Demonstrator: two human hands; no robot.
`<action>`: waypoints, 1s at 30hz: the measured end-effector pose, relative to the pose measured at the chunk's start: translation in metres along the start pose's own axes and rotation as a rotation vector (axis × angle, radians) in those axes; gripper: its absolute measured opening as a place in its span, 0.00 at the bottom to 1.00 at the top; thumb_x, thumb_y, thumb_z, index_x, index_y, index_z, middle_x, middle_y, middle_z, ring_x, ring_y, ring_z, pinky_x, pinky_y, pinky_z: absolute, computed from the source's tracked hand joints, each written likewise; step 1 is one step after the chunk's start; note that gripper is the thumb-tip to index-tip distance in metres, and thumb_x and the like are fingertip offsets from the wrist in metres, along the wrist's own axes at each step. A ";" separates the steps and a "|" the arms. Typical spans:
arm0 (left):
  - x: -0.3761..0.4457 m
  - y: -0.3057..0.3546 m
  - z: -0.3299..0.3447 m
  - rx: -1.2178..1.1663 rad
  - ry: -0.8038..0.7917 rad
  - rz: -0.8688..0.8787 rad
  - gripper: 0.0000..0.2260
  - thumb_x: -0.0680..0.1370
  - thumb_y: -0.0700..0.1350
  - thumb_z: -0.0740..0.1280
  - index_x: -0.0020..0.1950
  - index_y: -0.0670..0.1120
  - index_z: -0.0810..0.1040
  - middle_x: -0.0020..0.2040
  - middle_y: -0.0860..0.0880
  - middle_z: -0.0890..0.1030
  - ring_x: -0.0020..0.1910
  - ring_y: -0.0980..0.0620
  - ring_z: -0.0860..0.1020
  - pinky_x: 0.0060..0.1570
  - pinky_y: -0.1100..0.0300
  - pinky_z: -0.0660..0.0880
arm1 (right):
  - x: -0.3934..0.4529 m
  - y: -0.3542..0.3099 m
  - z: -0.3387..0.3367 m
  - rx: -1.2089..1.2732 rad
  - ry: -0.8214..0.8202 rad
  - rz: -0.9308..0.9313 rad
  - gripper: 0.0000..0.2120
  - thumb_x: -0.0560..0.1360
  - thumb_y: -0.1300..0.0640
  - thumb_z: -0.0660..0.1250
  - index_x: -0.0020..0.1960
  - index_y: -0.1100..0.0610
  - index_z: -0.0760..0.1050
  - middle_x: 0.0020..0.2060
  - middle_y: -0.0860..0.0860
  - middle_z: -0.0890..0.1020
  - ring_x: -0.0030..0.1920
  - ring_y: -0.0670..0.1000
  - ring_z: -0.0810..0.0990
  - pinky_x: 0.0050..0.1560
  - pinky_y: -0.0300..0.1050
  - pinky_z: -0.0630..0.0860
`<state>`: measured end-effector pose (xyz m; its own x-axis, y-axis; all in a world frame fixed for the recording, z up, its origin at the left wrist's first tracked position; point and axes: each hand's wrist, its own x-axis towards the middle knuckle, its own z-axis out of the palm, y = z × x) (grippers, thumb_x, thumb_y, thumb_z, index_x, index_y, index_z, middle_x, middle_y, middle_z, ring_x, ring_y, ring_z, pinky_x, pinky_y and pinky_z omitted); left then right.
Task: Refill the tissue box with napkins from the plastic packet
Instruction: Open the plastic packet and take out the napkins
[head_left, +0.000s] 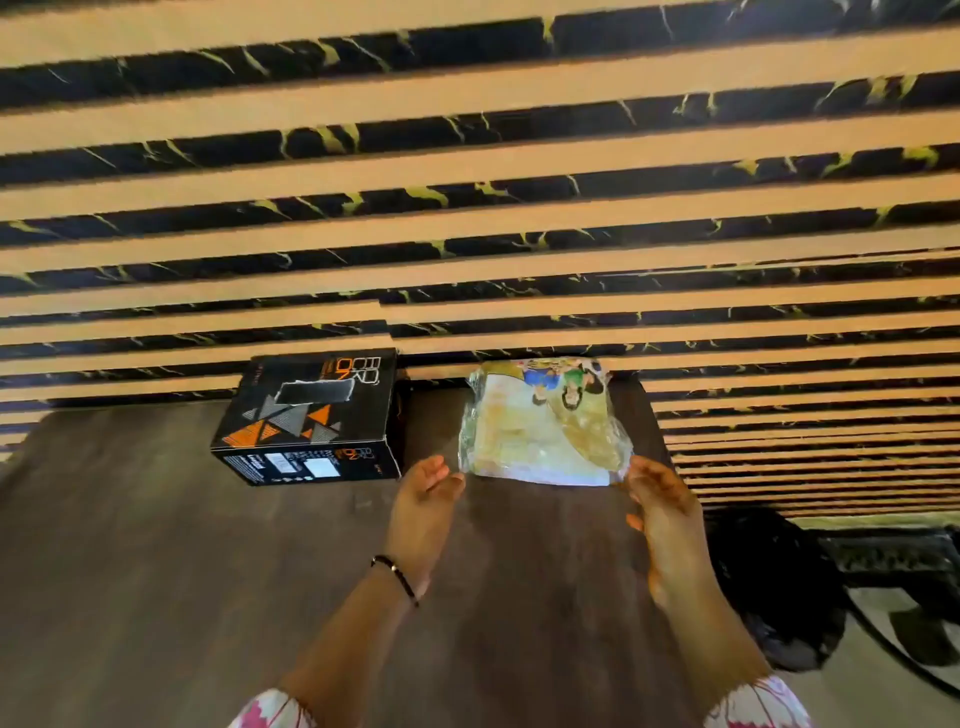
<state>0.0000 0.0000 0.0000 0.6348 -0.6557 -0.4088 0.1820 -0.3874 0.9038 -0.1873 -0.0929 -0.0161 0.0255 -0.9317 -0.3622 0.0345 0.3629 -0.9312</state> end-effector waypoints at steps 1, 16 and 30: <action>0.006 0.000 0.006 -0.005 0.013 -0.002 0.18 0.77 0.39 0.63 0.67 0.41 0.68 0.67 0.42 0.72 0.66 0.45 0.71 0.65 0.54 0.66 | 0.005 0.000 0.000 0.028 0.005 -0.012 0.08 0.74 0.61 0.66 0.52 0.55 0.78 0.48 0.54 0.82 0.49 0.52 0.80 0.42 0.42 0.73; 0.018 -0.002 0.020 0.162 -0.113 0.010 0.11 0.77 0.40 0.63 0.58 0.39 0.75 0.59 0.46 0.78 0.61 0.50 0.74 0.54 0.63 0.67 | 0.028 0.014 0.011 0.019 -0.095 0.113 0.15 0.75 0.54 0.64 0.61 0.54 0.74 0.56 0.53 0.79 0.57 0.53 0.77 0.54 0.47 0.71; -0.094 -0.071 -0.122 0.181 -0.169 0.090 0.09 0.78 0.39 0.62 0.55 0.47 0.77 0.53 0.49 0.80 0.54 0.52 0.78 0.55 0.62 0.71 | -0.147 0.079 0.018 -0.150 -0.185 0.090 0.17 0.75 0.61 0.65 0.64 0.56 0.72 0.59 0.51 0.78 0.59 0.49 0.76 0.65 0.48 0.71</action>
<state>0.0195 0.1683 -0.0105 0.5053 -0.7858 -0.3566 -0.0168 -0.4221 0.9064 -0.1707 0.0726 -0.0354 0.2049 -0.8726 -0.4434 -0.1248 0.4260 -0.8961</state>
